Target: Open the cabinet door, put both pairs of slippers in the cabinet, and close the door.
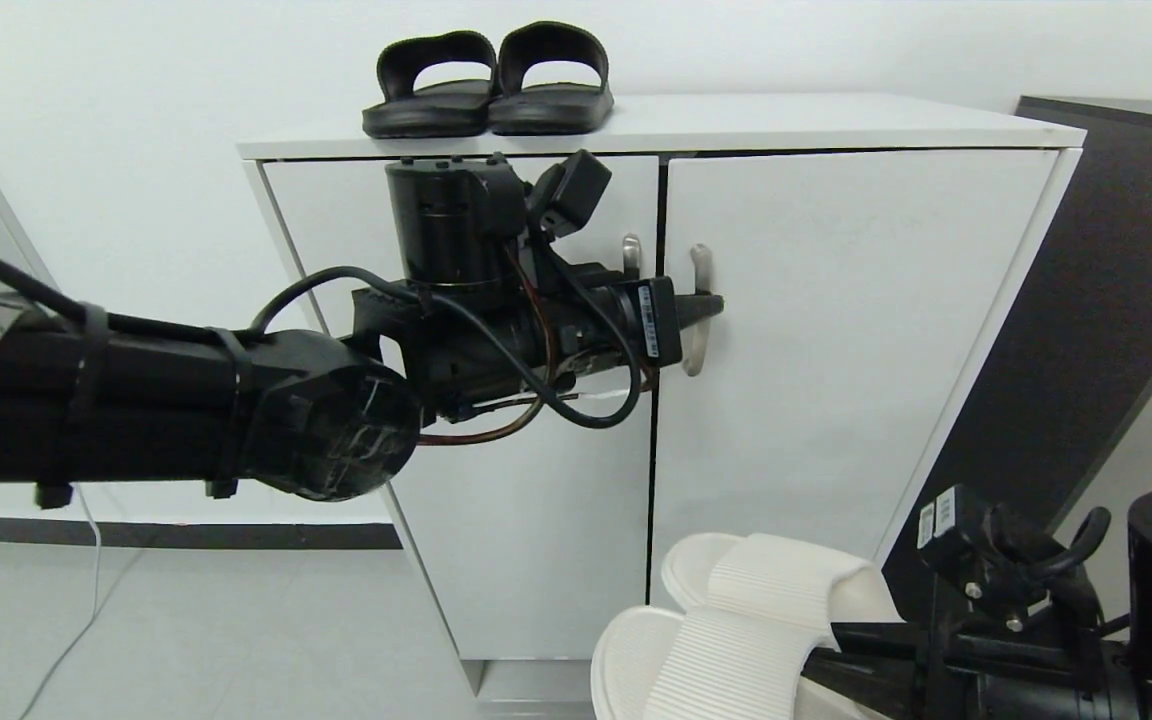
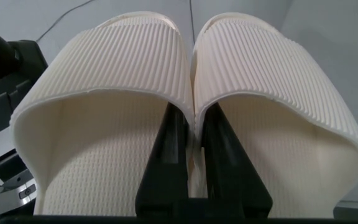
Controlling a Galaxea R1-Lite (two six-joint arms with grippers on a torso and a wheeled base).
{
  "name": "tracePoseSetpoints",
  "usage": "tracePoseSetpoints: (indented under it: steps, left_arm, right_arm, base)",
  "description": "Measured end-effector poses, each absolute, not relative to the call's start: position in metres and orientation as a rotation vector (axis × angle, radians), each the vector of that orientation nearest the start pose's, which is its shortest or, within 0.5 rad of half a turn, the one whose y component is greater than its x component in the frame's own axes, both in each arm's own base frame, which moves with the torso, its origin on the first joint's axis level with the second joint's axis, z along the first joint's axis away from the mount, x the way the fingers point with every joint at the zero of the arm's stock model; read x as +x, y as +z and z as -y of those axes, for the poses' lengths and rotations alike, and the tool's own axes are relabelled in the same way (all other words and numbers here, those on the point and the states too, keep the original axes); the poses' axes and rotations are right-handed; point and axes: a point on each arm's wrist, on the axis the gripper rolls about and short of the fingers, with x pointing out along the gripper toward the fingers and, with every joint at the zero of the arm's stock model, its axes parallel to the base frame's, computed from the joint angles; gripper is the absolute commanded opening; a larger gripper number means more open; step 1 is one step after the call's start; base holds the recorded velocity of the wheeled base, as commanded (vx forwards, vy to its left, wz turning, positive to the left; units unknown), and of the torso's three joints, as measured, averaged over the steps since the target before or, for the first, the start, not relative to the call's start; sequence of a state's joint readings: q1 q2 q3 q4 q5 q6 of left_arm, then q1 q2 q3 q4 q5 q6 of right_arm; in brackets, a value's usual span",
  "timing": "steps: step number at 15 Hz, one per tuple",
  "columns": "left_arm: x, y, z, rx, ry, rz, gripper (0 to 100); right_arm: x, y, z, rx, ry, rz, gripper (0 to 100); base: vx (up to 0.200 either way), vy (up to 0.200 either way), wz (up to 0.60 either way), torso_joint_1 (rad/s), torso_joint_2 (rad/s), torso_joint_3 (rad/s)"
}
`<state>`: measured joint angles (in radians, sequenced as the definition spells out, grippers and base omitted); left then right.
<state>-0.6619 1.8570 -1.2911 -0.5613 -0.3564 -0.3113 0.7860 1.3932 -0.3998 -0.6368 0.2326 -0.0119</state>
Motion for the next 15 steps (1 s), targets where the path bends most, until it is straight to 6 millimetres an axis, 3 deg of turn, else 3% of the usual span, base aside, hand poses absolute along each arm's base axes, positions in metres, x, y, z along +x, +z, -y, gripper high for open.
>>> tracePoseSetpoints:
  steps: [6, 10, 13, 15]
  left_arm:
    - [0.251, 0.258, 0.227, -0.265, -1.054, -0.189, 0]
    - [0.218, 0.262, 0.206, -0.249, -1.071, -0.182, 0]
    - [0.219, 0.268, 0.191, -0.259, -1.039, -0.158, 0]
    - [0.230, 0.271, 0.193, -0.265, -1.023, -0.146, 0]
  right_arm:
    - [0.127, 0.154, -0.138, -0.099, 1.132, -0.349, 0]
    - [0.123, 0.152, -0.137, -0.142, 1.155, -0.327, 0]
    - [0.120, 0.150, -0.137, -0.148, 1.165, -0.329, 0]
    - [0.120, 0.150, -0.137, -0.149, 1.166, -0.330, 0]
  base:
    - [0.000, 0.000, 0.00, 0.000, 0.00, 0.000]
    - [0.000, 0.000, 0.00, 0.000, 0.00, 0.000]
    - [0.000, 0.000, 0.00, 0.000, 0.00, 0.000]
    - [0.000, 0.000, 0.00, 0.000, 0.00, 0.000]
